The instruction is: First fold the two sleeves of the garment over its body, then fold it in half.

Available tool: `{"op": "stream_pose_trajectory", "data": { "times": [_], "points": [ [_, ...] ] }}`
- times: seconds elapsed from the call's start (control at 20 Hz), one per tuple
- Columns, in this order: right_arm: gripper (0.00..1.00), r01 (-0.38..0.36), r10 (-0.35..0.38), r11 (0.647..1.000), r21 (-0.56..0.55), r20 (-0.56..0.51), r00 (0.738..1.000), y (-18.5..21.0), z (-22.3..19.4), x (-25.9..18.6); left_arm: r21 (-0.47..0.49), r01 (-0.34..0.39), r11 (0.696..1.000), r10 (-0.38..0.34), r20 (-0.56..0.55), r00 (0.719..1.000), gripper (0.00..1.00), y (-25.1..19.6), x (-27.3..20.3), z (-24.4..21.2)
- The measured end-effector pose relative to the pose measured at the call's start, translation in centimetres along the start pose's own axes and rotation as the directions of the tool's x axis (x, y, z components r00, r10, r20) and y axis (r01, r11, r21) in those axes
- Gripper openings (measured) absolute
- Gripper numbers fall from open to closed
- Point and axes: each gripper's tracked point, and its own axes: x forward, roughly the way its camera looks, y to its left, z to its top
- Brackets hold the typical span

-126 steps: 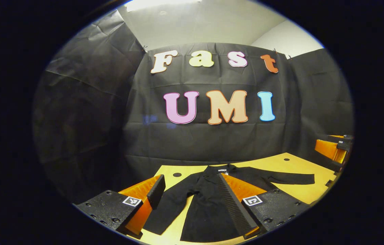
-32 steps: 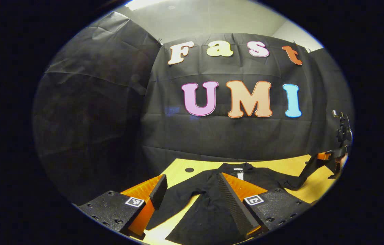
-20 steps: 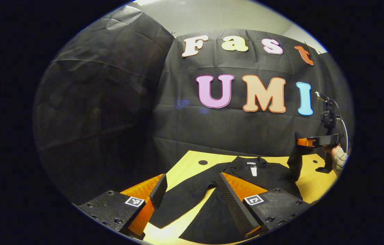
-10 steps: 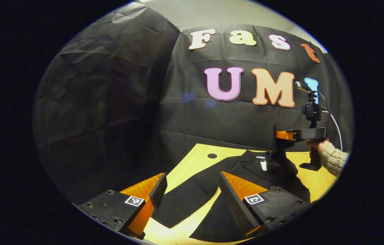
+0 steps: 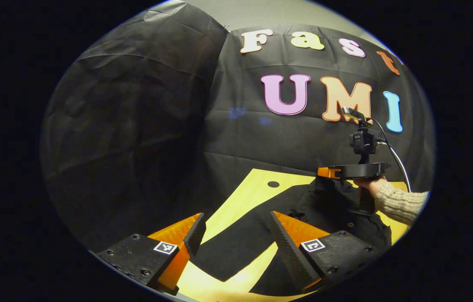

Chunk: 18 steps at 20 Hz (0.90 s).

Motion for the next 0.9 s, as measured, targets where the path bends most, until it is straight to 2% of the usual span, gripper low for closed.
{"op": "stream_pose_trajectory", "data": {
  "times": [0.25, 0.35, 0.4, 0.5, 0.55, 0.6, 0.65, 0.8, 0.85, 0.9],
  "points": [
    [0.14, -0.006, 0.007, 0.998, 0.058, -0.016, 1.0, 0.1, -1.3, 2.0, -0.021, -0.003, 1.0, 0.002, -0.044, 0.999, 0.91, 0.7, 0.4, -1.5],
    [0.29, -0.023, 0.025, 0.993, 0.112, -0.011, 1.0, 0.7, -1.1, 2.6, -0.025, -0.012, 1.0, 0.011, -0.054, 0.998, 0.95, 0.9, 0.5, -1.7],
    [0.38, -0.028, 0.028, 0.991, 0.134, 0.002, 1.0, 0.7, -0.8, 2.7, -0.028, -0.018, 0.999, 0.016, -0.062, 0.998, 0.92, 1.0, 0.5, -1.9],
    [0.48, -0.016, 0.01, 0.988, 0.152, 0.04, 0.999, 0.4, 0.5, 2.7, -0.033, -0.029, 0.999, 0.026, -0.085, 0.996, 0.92, 1.3, 0.7, -2.6],
    [0.67, -0.013, 0.004, 0.988, 0.156, 0.058, 0.998, 0.3, 1.1, 2.4, -0.031, -0.034, 0.999, 0.031, -0.09, 0.995, 0.92, 1.7, 0.9, -3.1],
    [0.63, -0.006, -0.006, 0.988, 0.157, 0.073, 0.997, 0.0, 1.8, 2.2, -0.028, -0.038, 0.999, 0.035, -0.09, 0.995, 0.92, 2.1, 1.0, -3.3],
    [0.63, 0.007, -0.021, 0.988, 0.155, 0.089, 0.996, -0.4, 2.4, 1.7, -0.028, -0.039, 0.999, 0.036, -0.089, 0.995, 0.92, 2.6, 0.7, -3.6],
    [0.84, 0.003, -0.025, 0.988, 0.156, 0.141, 0.99, -1.3, 4.7, -0.4, -0.047, -0.034, 0.998, 0.029, -0.106, 0.994, 0.92, 2.8, 0.4, -4.6],
    [0.8, -0.008, -0.016, 0.988, 0.152, 0.158, 0.987, -1.5, 5.4, -1.3, -0.054, -0.034, 0.998, 0.027, -0.121, 0.992, 0.92, 2.7, 0.5, -5.2],
    [0.92, -0.011, -0.014, 0.989, 0.145, 0.172, 0.985, -1.9, 6.2, -2.4, -0.061, -0.034, 0.998, 0.026, -0.133, 0.991, 0.92, 2.9, 0.6, -5.7]
  ]
}}
